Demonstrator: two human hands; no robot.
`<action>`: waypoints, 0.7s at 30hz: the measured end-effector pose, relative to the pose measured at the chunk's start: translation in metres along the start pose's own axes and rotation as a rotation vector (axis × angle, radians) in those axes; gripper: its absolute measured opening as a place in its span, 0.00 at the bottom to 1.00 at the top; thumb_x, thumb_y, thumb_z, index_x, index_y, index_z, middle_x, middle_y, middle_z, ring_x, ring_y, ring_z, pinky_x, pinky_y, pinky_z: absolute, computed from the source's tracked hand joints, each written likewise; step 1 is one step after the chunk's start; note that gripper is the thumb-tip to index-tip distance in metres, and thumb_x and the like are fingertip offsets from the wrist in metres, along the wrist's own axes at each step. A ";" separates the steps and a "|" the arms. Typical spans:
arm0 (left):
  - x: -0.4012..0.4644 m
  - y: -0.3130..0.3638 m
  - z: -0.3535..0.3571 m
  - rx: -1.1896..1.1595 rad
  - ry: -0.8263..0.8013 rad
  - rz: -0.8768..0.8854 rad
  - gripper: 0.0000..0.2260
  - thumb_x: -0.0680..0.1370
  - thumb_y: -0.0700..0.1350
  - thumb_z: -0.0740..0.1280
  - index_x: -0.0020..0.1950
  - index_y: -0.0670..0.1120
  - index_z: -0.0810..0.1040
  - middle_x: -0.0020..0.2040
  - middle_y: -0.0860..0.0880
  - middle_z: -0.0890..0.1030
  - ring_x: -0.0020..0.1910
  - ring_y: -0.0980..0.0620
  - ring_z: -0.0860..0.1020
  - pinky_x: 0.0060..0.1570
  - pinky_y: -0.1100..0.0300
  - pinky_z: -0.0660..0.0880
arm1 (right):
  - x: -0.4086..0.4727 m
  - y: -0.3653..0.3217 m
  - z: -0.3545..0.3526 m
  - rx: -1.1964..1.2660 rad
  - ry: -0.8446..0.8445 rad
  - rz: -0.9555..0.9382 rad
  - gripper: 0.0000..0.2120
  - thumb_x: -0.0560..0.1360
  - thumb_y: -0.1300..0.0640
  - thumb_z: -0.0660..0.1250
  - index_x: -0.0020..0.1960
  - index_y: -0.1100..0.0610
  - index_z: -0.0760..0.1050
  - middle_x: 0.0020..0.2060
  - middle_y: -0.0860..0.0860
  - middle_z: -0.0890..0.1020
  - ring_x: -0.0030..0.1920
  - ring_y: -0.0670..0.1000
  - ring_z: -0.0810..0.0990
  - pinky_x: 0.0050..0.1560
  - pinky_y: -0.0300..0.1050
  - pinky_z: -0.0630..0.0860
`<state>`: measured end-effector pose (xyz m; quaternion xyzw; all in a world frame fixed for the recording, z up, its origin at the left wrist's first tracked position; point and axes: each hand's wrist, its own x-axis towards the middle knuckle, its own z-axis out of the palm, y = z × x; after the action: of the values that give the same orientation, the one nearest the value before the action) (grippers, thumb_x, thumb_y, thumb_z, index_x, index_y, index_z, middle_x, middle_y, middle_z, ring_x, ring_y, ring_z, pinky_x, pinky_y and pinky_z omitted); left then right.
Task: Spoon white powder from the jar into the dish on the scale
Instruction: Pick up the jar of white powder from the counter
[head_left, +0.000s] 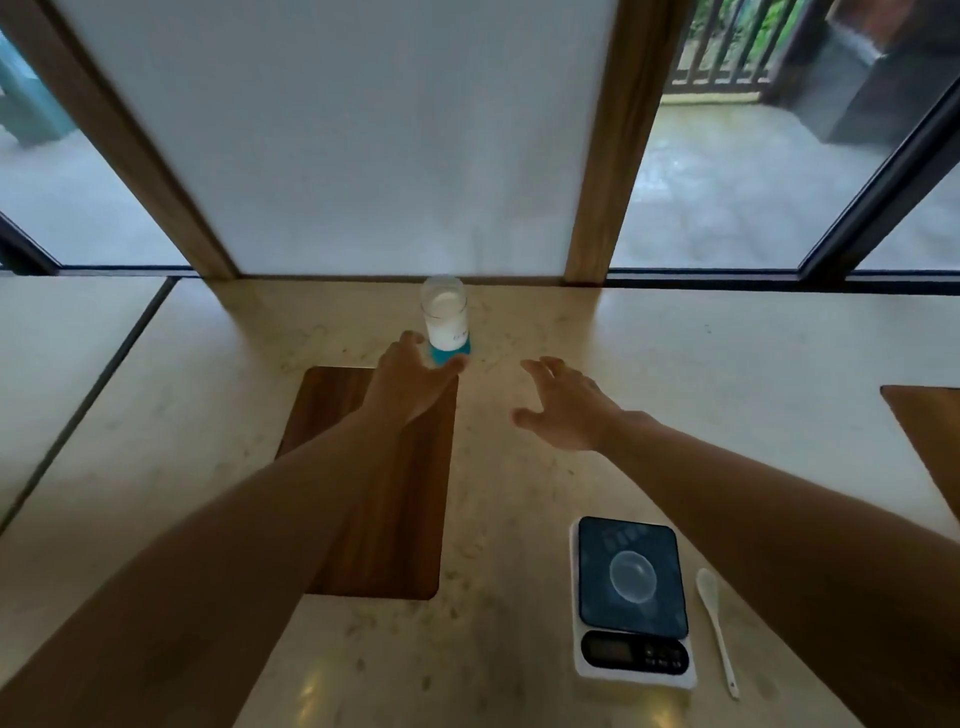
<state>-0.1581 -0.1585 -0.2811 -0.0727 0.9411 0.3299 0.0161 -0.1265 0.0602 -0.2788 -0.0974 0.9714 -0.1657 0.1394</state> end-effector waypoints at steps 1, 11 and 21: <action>0.008 -0.002 0.001 -0.027 0.005 -0.005 0.33 0.71 0.64 0.71 0.68 0.45 0.68 0.61 0.45 0.78 0.50 0.56 0.72 0.39 0.67 0.64 | 0.009 -0.002 0.002 0.008 -0.001 0.004 0.40 0.73 0.39 0.65 0.77 0.51 0.51 0.77 0.56 0.57 0.75 0.59 0.59 0.71 0.62 0.62; 0.079 -0.025 0.031 -0.112 0.002 -0.173 0.38 0.68 0.59 0.76 0.71 0.45 0.64 0.67 0.44 0.74 0.63 0.45 0.74 0.61 0.50 0.74 | 0.105 -0.010 0.020 0.099 0.011 0.019 0.37 0.75 0.47 0.68 0.77 0.55 0.55 0.75 0.56 0.62 0.73 0.57 0.64 0.68 0.54 0.66; 0.136 -0.049 0.076 -0.321 -0.003 -0.176 0.46 0.61 0.56 0.81 0.72 0.47 0.63 0.68 0.48 0.73 0.65 0.47 0.72 0.62 0.48 0.74 | 0.186 0.011 0.047 0.209 0.040 0.022 0.34 0.74 0.51 0.69 0.75 0.55 0.60 0.71 0.56 0.68 0.68 0.55 0.70 0.62 0.47 0.69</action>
<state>-0.2871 -0.1664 -0.3814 -0.1561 0.8662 0.4734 0.0345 -0.2890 0.0128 -0.3691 -0.0683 0.9524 -0.2666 0.1311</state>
